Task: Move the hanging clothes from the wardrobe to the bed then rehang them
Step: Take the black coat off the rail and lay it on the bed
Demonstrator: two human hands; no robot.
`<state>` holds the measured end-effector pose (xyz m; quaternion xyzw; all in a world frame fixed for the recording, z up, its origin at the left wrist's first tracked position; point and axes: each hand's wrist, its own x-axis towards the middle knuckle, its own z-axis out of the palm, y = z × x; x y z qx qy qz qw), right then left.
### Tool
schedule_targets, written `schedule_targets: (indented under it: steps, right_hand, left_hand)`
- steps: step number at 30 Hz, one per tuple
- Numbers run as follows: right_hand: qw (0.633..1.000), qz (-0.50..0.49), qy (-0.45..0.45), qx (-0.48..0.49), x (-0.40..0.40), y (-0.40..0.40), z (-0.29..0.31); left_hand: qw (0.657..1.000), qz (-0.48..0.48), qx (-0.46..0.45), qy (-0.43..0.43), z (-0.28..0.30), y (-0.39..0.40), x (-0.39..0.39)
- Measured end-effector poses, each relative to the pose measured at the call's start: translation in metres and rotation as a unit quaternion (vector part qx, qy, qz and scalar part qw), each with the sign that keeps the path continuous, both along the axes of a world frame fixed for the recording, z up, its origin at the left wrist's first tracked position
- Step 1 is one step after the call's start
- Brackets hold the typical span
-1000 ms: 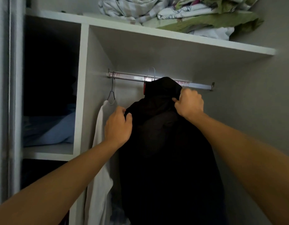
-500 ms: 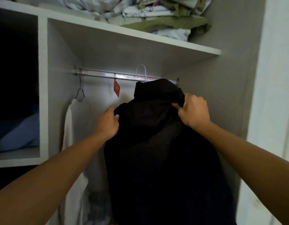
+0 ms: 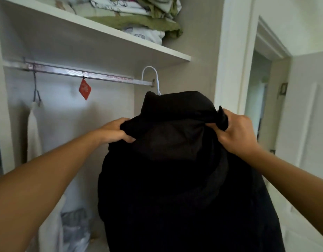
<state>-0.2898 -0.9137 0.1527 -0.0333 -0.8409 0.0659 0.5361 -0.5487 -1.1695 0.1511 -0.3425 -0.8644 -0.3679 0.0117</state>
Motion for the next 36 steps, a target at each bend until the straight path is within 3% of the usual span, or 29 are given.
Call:
schedule_targets:
  steps: [8,14,19,36]
  right_hand:
    - [0.993,-0.088,-0.052,-0.051,0.13,0.026,-0.025]
    - [0.952,-0.217,-0.174,-0.127,0.253,0.065,-0.038]
    - [0.923,-0.257,-0.223,-0.182,0.352,0.088,-0.057]
    - [0.825,-0.423,-0.219,-0.303,0.691,0.098,-0.11]
  left_hand:
    - [0.981,-0.157,-0.101,-0.05,-0.017,0.08,0.094]
    - [0.968,-0.245,-0.052,-0.019,-0.04,0.159,0.187]
    - [0.947,-0.314,-0.062,0.014,-0.044,0.219,0.268]
    - [0.832,-0.535,-0.142,0.04,-0.093,0.381,0.577]
